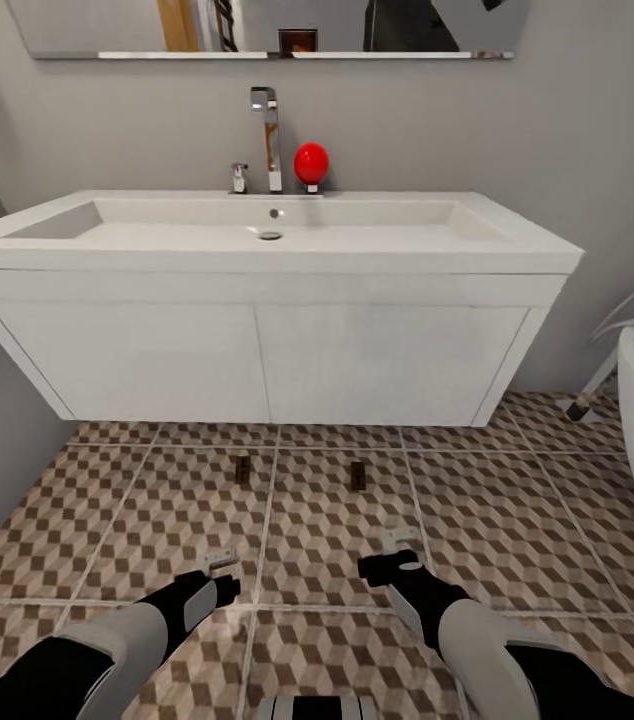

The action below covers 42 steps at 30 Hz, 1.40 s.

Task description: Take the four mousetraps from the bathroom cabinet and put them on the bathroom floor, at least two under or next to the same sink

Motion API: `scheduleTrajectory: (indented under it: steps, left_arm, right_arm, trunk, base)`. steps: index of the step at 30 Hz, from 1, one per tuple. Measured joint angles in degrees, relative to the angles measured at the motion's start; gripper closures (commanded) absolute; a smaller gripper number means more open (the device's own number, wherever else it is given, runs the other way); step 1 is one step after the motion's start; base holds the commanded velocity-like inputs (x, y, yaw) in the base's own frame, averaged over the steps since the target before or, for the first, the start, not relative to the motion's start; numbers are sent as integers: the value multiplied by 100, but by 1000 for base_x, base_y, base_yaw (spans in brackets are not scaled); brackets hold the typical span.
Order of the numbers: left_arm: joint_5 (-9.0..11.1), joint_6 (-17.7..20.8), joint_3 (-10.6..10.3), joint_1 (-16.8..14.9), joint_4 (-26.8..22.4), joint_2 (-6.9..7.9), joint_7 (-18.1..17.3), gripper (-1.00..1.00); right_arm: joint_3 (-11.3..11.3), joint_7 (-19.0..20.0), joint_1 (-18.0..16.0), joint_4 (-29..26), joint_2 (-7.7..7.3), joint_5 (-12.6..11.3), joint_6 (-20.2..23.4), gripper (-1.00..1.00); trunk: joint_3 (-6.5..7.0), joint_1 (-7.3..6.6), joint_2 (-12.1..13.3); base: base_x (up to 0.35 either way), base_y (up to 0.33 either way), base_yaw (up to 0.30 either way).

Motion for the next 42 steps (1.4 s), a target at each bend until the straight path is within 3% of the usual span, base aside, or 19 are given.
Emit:
scheduleTrajectory:
  steps: [9, 20, 42]
  left_arm:
    - [-1, -15, 1, 313, 0, -11, -8, -100]
    - [10, -174, -1, 348, -1, -3, -23, -100]
    - [16, -201, -1, 375, 7, 5, -27, -100]
  right_arm:
    - [0, -44, 246, 7, -3, -5, -157, -100]
    - [2, -48, 290, 3, -6, -1, -162, -100]
    - [2, -48, 325, 6, 5, 8, -167, -100]
  trunk:
    - [199, -23, 12]
    - [444, -52, 27]
    - [839, -534, 908]
  base:
    - [0, 0, 0]
    - [0, 0, 0]
    - [0, 0, 0]
